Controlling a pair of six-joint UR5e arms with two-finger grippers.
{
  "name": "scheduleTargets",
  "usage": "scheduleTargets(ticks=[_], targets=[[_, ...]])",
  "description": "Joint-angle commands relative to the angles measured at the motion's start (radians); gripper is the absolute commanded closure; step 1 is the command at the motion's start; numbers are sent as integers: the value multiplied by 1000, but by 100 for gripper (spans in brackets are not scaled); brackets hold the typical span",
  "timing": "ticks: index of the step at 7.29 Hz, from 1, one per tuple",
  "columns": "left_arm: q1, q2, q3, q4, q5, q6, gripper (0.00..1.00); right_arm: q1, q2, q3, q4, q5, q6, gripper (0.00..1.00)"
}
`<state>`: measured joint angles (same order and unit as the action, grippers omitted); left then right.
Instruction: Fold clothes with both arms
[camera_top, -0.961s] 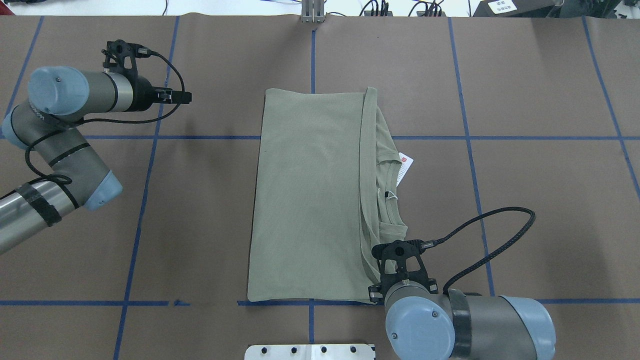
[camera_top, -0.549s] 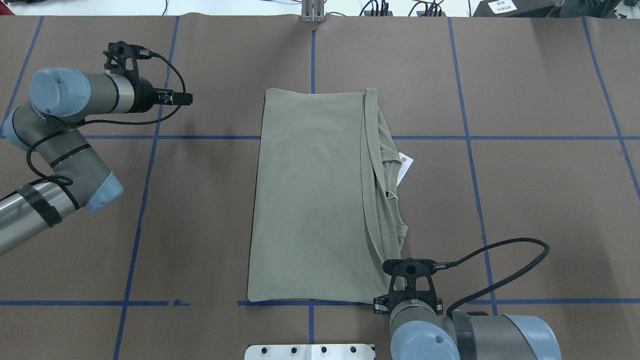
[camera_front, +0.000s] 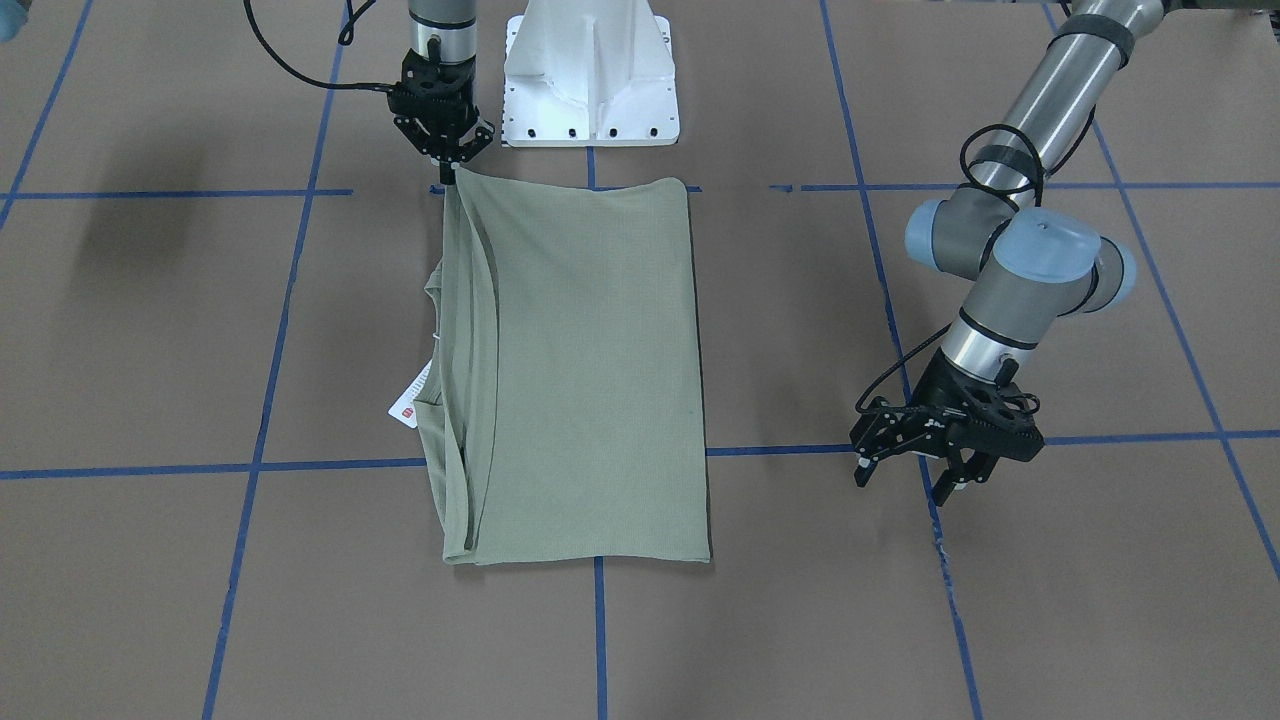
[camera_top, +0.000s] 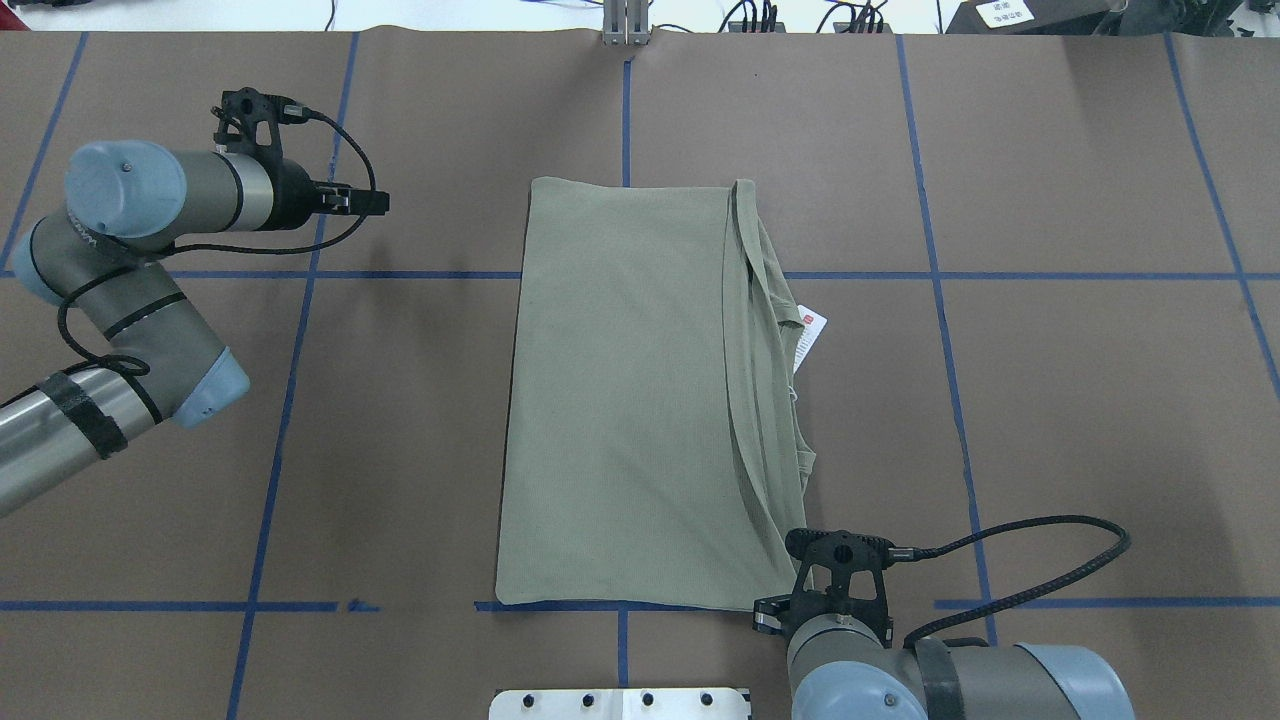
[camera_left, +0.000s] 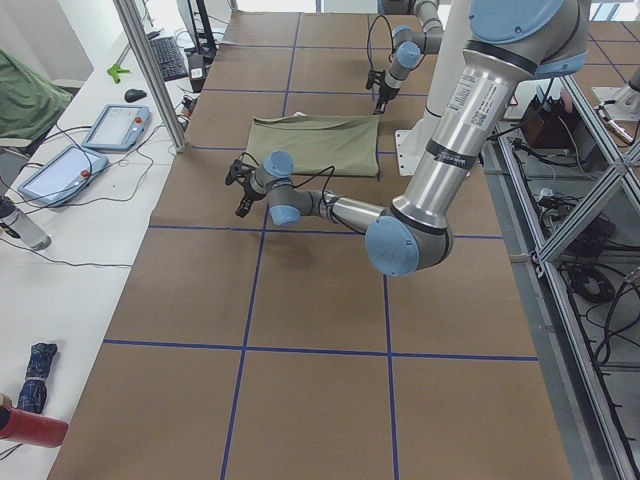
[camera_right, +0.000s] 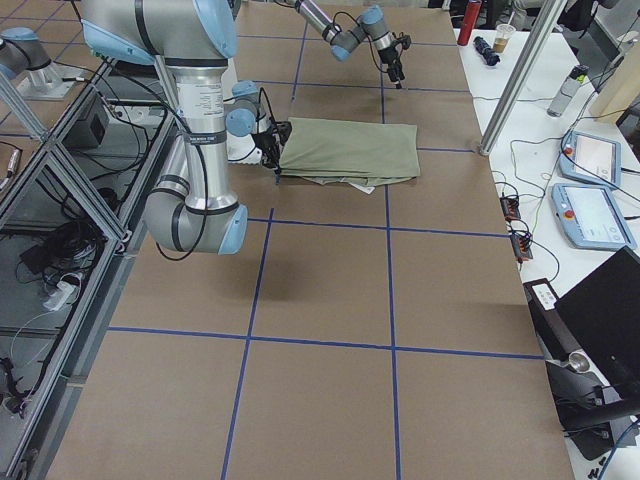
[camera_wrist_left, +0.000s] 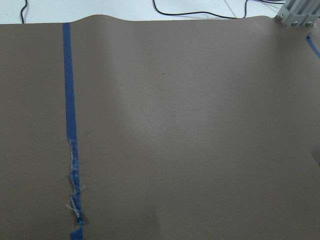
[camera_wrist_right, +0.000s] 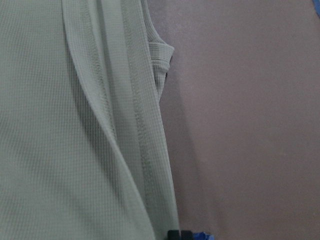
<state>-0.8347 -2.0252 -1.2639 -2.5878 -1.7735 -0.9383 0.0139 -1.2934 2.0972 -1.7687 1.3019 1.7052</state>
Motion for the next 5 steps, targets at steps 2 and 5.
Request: scheduleTargets(ticks=[2,5], targets=[[5,-3,0,-2,0,-28,0,114,48,17,11,60,-253,0],[5,0,1,-18,0,-27,0,202,112,-101,142,94,-428,0]])
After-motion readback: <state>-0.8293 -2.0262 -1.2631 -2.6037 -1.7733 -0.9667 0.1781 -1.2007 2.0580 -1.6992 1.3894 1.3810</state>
